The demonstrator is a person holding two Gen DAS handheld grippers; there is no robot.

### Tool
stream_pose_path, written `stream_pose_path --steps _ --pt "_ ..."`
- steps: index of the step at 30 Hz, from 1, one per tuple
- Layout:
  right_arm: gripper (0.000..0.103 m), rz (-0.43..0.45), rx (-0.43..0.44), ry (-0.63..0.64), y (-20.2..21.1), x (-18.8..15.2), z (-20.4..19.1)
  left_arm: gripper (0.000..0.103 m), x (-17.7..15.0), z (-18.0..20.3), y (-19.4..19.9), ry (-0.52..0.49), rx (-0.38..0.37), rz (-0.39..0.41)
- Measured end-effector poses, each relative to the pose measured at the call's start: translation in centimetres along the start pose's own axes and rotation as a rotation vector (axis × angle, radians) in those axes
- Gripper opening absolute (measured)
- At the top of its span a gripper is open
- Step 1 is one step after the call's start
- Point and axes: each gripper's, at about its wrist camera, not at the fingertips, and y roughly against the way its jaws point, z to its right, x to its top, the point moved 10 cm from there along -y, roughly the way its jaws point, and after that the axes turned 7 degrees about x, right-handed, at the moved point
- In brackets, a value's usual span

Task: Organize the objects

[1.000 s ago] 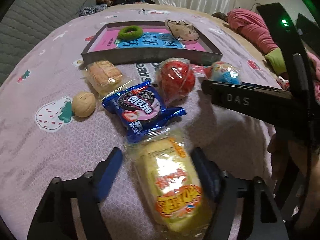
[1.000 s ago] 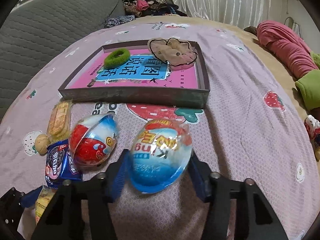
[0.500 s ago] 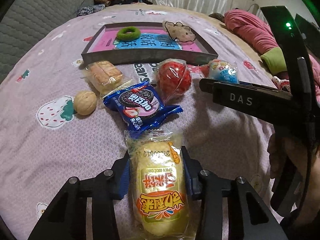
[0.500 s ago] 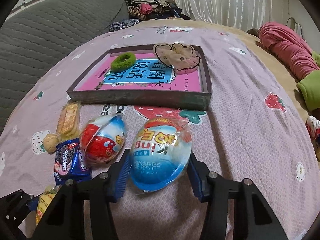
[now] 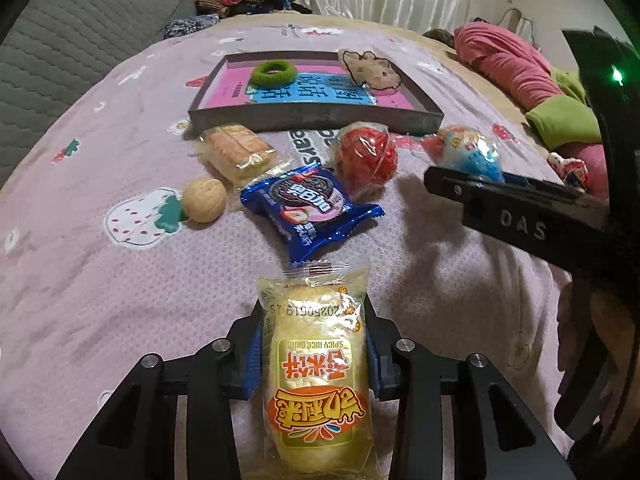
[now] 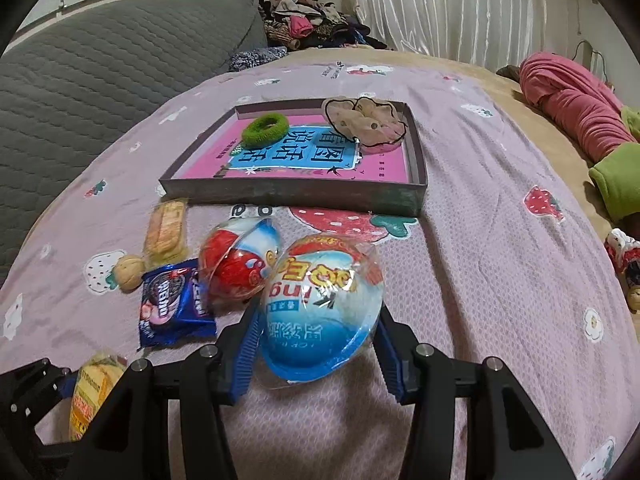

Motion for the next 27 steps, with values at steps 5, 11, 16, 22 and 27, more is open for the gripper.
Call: stream_pose_path --steps 5,11,16,22,27 --pt "0.052 0.01 -0.002 0.015 0.9 -0.2 -0.4 0.041 0.5 -0.4 1.0 0.008 0.0 0.021" --pt "0.052 0.019 -0.004 0.023 1.5 0.0 -0.7 0.041 1.7 -0.6 1.6 0.015 -0.001 0.04" --pt "0.052 0.028 -0.005 0.027 1.8 0.3 -0.8 0.041 2.6 -0.8 1.6 0.017 0.002 0.05" --pt "0.052 0.046 -0.007 0.032 2.6 0.6 -1.0 0.041 3.7 -1.6 1.8 0.03 0.012 0.064" --pt "0.052 0.082 -0.012 0.036 3.7 1.5 -1.1 0.041 4.9 -1.8 2.2 0.028 0.015 0.084"
